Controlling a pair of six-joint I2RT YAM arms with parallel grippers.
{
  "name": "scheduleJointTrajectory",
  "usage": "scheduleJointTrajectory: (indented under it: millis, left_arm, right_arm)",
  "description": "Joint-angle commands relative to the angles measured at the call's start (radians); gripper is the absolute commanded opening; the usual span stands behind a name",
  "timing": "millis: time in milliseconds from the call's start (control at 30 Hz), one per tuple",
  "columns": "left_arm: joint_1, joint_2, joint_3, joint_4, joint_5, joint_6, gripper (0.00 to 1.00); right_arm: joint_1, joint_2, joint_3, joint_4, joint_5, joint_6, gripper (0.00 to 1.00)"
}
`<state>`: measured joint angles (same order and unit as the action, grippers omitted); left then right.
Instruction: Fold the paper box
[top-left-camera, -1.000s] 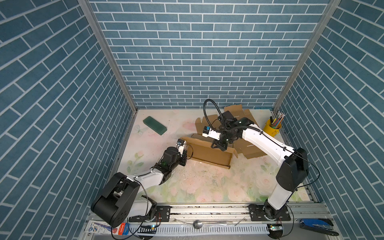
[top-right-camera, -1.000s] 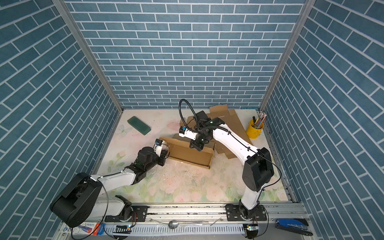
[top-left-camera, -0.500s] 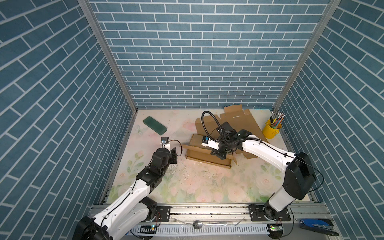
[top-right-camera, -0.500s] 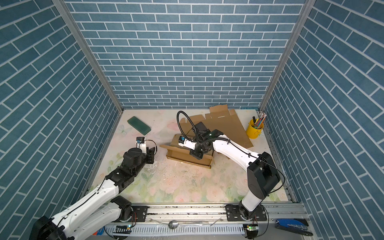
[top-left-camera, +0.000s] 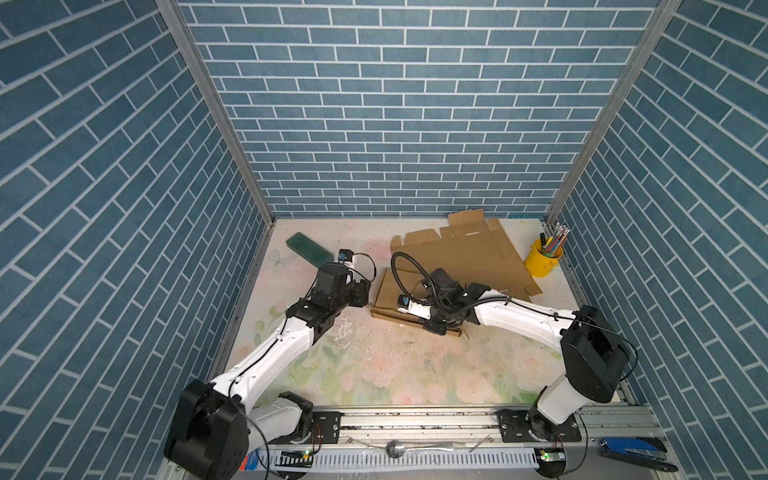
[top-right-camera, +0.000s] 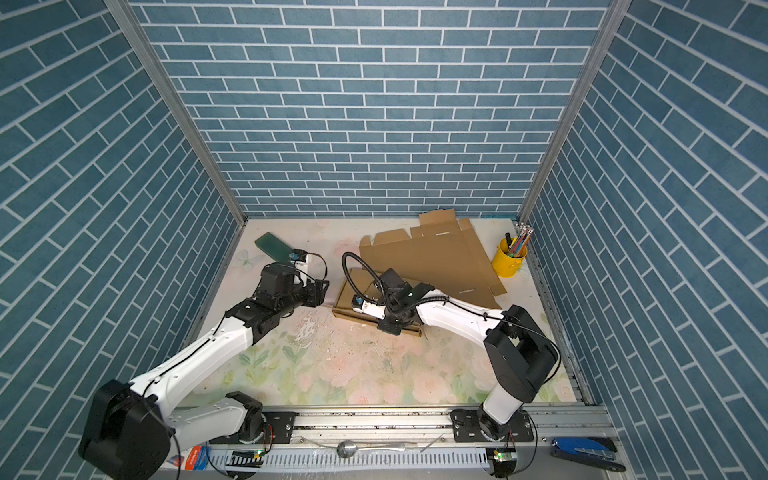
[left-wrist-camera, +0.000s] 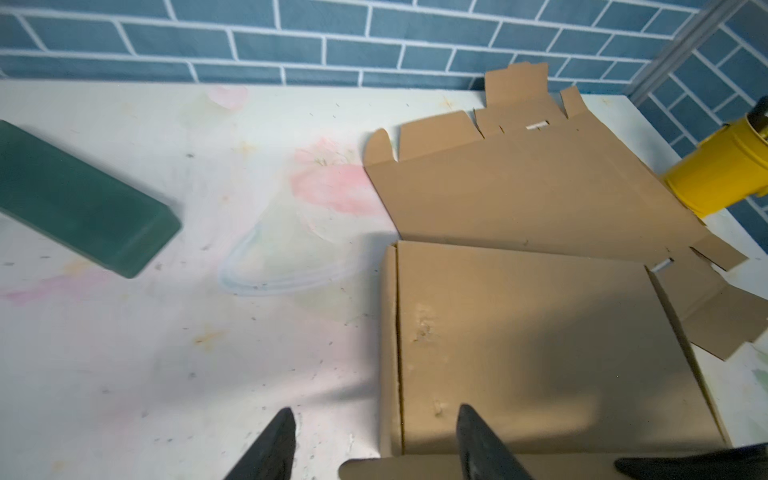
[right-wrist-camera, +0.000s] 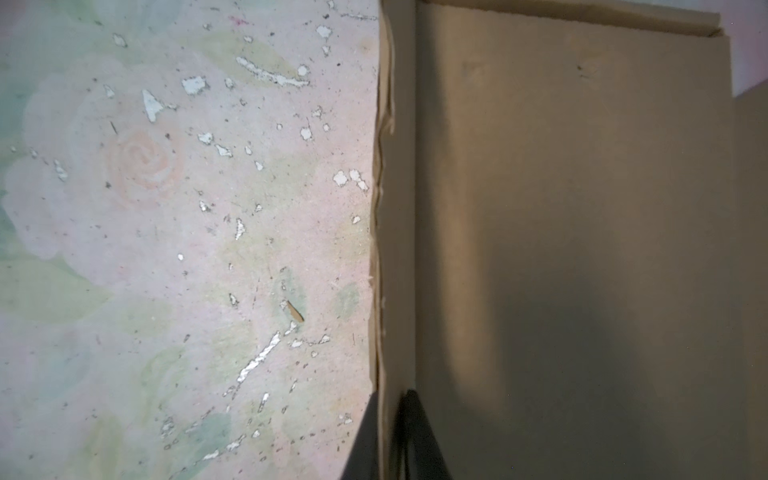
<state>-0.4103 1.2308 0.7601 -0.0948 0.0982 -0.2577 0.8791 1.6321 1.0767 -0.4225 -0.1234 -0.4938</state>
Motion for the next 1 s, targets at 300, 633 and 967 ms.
scheduleJointTrajectory:
  millis: [300, 633, 967]
  left_arm:
    - [0.011, 0.273, 0.072, 0.098, 0.186, 0.009, 0.7]
    - [0.011, 0.321, 0.057, 0.09, 0.186, 0.014, 0.7]
    - [0.011, 0.333, 0.06, 0.058, 0.172, 0.016, 0.68]
  right_arm:
    - [-0.041, -0.101, -0.057, 0.031, -0.185, 0.196, 0.5]
    - [-0.28, -0.308, -0.138, 0.142, -0.103, 0.728, 0.54]
    - [-0.348, -0.335, -0.249, 0.154, -0.02, 0.999, 0.39]
